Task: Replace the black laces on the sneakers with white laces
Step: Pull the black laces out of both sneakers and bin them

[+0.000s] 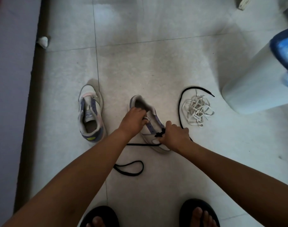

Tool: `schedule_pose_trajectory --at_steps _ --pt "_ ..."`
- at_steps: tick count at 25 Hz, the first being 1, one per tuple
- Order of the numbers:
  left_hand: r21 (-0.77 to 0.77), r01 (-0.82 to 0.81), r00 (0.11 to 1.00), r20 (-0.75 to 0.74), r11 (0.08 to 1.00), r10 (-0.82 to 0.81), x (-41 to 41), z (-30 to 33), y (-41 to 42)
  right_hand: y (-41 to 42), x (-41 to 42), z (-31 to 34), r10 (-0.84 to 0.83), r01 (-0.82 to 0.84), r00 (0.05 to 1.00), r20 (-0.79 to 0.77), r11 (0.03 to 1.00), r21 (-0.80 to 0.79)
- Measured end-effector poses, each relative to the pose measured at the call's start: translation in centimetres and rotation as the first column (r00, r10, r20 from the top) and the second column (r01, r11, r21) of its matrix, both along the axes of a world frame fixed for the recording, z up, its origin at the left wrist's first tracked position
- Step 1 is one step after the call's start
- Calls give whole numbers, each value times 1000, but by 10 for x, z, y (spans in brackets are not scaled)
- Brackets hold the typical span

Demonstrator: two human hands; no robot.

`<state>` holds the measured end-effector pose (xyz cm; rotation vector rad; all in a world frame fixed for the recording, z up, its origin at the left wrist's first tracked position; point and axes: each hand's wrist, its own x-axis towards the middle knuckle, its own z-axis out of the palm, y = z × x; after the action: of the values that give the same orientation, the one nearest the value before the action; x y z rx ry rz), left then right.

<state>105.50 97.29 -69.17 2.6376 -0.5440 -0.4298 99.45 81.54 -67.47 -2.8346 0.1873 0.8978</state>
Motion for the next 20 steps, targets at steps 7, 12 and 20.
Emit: schedule_pose_trajectory --at_steps 7,12,20 --pt "-12 -23 1000 -12 1000 22 -3 2 1 -20 -11 -2 -103 99 994 49 992 80" --pt "-12 -17 1000 -19 1000 17 -2 1 1 -30 -2 20 -539 780 566 -623 107 617" --pt "-82 -17 999 -31 996 14 -3 1 5 -50 102 128 -426 551 689 -586 -218 806"
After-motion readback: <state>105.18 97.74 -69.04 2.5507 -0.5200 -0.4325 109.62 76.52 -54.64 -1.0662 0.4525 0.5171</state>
